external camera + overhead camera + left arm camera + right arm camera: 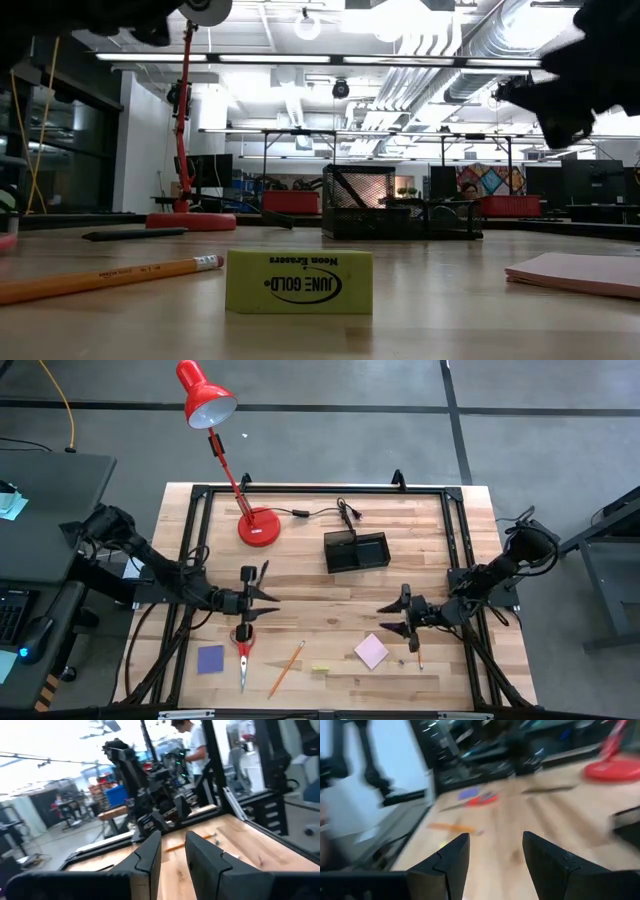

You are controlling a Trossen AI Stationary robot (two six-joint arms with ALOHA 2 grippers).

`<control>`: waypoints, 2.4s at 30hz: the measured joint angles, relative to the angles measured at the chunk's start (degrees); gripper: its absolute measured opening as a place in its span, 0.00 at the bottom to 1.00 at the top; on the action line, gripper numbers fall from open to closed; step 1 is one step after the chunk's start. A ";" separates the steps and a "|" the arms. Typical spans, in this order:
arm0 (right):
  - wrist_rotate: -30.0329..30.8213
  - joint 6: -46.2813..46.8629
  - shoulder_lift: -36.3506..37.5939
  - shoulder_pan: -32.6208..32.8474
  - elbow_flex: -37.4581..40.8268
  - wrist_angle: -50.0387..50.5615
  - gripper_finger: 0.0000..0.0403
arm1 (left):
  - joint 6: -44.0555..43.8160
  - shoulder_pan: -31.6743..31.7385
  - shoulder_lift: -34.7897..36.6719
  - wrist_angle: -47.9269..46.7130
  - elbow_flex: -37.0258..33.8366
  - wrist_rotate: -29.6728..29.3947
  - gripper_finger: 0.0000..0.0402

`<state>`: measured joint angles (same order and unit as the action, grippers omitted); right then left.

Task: Pick and place office supplies into organizer
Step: Put the yellow eraser into the desk organizer

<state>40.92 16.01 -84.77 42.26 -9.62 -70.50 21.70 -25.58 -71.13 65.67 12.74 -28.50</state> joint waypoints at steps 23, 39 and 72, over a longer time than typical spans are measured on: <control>0.91 11.07 -0.02 -2.23 -5.01 14.43 0.42 | 1.32 -1.43 -0.64 -1.90 -2.10 -1.19 0.20; 28.52 27.37 0.00 -0.85 -5.03 28.72 0.43 | 6.36 -1.44 -0.64 -2.32 -0.54 -3.69 0.20; 0.37 5.77 -11.47 0.66 -19.70 28.87 0.43 | -5.66 -1.44 -0.66 -12.02 -0.49 -9.91 0.20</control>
<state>41.29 21.78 -96.24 42.92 -29.32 -41.63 16.05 -27.03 -71.79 53.65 12.25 -38.41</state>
